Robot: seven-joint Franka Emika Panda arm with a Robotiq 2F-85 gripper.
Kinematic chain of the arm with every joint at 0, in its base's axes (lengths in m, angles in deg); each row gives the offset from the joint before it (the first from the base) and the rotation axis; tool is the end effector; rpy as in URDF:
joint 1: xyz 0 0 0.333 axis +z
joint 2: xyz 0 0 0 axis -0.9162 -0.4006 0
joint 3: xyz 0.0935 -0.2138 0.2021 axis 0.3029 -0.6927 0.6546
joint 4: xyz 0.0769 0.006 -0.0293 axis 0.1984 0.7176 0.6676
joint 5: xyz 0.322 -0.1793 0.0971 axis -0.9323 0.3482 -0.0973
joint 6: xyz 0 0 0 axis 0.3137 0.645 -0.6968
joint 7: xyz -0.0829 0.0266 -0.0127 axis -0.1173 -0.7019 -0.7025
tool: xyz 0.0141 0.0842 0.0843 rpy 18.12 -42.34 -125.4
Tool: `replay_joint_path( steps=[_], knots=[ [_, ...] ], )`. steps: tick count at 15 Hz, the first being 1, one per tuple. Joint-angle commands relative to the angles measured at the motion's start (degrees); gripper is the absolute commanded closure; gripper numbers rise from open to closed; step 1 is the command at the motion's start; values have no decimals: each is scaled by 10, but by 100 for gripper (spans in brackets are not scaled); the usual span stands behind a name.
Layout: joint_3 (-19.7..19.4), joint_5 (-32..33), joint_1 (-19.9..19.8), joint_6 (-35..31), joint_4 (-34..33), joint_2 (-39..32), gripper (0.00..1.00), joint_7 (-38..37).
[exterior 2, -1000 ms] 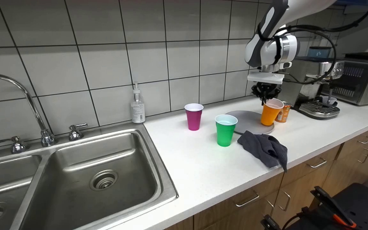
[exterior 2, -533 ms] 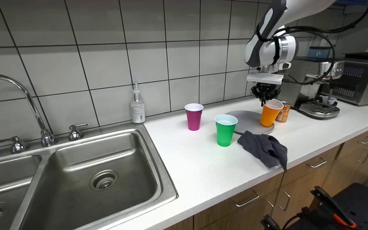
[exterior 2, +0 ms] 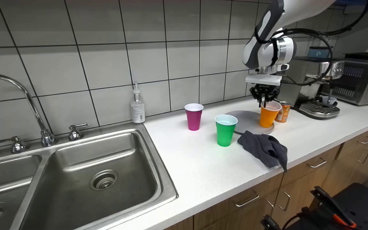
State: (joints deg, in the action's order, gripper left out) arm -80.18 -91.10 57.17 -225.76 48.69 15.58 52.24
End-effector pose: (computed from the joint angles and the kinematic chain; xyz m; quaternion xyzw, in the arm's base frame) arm 0.5878 -0.2859 0.2348 0.8720 -0.4840 0.0461 0.0571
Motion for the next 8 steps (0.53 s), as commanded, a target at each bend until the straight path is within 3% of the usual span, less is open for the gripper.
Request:
replay_joint_path(
  steps=[1,6,8],
  knots=[
    [11,-12,-10,19,-18,-1,48,10],
    [13,-14,-9,16,-17,4,9,11],
    [14,-15,-9,14,-16,6,0,11]
  ],
)
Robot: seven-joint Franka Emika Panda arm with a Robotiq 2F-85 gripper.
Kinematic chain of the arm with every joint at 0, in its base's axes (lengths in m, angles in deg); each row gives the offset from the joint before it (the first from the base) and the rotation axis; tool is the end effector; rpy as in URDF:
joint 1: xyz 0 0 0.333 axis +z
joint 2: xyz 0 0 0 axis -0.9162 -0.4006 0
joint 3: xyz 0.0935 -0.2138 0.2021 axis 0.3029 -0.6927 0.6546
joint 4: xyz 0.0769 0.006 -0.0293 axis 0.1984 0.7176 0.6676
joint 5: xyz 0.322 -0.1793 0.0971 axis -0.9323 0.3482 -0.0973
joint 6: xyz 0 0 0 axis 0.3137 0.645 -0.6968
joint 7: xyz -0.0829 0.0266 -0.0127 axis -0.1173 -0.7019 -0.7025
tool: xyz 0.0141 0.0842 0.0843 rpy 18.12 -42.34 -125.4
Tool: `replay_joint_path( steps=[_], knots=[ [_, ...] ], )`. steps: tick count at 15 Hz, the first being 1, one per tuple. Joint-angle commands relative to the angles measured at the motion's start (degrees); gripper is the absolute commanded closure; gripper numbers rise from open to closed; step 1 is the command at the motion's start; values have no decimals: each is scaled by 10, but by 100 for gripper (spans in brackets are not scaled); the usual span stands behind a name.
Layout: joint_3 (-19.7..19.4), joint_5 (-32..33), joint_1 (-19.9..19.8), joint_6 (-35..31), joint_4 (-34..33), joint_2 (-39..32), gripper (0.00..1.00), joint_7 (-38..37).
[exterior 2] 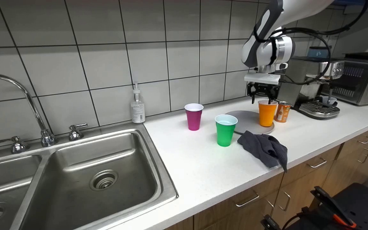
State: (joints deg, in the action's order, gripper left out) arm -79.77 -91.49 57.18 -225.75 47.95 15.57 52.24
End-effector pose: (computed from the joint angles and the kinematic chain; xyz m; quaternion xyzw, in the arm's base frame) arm 0.5937 -0.2827 0.2393 0.8726 -0.4829 0.0519 0.0523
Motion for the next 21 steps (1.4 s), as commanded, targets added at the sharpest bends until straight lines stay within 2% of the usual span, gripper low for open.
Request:
replay_joint_path(
  steps=[1,14,21],
  knots=[
    [10,-12,-9,13,-8,7,0,11],
    [24,-26,-9,-2,20,58,0,34],
    [43,-30,-7,7,51,98,0,83]
  ],
)
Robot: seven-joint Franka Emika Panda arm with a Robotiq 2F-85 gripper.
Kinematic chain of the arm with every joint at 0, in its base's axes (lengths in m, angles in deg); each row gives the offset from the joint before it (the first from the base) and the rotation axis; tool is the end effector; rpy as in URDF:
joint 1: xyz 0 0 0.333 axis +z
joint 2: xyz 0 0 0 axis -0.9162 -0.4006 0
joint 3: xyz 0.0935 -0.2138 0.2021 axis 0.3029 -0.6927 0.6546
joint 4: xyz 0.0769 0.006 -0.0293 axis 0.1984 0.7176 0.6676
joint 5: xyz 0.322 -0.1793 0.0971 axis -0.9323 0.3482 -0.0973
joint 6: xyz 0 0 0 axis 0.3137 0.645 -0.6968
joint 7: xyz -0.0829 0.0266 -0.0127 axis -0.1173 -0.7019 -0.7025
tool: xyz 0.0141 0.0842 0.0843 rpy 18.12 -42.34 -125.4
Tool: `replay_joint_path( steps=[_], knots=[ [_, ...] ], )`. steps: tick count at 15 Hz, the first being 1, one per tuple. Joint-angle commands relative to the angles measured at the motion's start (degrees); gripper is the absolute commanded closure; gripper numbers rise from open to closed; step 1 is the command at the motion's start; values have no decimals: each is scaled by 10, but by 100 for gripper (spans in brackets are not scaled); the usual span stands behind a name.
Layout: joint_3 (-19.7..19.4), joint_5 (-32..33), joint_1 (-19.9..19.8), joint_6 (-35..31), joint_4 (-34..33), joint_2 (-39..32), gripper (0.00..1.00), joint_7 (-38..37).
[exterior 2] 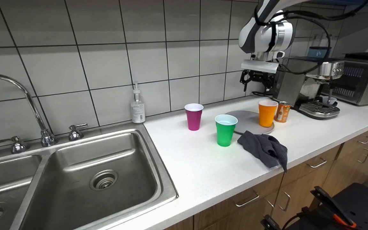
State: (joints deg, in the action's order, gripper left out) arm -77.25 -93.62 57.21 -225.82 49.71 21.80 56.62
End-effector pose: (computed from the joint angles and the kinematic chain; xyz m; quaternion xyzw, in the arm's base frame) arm 0.6027 -0.2571 0.2913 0.8899 -0.4481 0.0848 0.0140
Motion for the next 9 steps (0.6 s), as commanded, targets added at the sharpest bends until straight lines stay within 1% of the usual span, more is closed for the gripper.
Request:
replay_joint_path(
  steps=[1,9],
  knots=[
    [22,-9,-7,8,41,41,0,47],
    [48,-7,1,12,123,101,0,104]
  ],
)
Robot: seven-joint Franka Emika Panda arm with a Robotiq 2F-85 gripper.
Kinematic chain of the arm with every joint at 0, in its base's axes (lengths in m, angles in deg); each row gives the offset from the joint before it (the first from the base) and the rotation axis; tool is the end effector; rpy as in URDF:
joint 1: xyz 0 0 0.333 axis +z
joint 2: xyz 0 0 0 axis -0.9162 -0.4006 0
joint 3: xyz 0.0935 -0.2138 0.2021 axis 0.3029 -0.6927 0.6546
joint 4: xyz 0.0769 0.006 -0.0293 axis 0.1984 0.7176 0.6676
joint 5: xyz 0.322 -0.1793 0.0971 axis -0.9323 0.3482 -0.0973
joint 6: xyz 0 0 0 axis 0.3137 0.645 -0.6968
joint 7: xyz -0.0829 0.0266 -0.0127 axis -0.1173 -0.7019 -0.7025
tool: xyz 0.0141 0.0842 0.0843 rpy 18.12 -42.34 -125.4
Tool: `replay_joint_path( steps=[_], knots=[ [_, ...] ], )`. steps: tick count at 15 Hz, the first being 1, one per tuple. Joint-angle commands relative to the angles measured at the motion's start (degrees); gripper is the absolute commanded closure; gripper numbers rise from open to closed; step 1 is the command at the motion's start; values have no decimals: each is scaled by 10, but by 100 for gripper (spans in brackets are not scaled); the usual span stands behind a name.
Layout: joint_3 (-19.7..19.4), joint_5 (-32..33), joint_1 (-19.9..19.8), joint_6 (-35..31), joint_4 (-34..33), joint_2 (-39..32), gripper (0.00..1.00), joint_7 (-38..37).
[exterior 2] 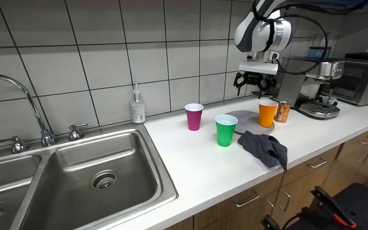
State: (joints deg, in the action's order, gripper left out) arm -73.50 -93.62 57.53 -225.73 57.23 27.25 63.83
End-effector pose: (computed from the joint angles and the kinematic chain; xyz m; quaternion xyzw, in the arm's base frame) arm 0.5843 -0.2093 0.2895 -0.9273 0.3692 -0.0610 0.0054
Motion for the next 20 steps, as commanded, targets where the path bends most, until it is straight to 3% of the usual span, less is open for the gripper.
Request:
replay_joint_path(
  steps=[1,12,20],
  knots=[
    [14,-8,-2,13,56,52,0,37],
    [36,-3,18,41,160,128,0,72],
    [44,-1,35,48,198,145,0,68]
  ],
)
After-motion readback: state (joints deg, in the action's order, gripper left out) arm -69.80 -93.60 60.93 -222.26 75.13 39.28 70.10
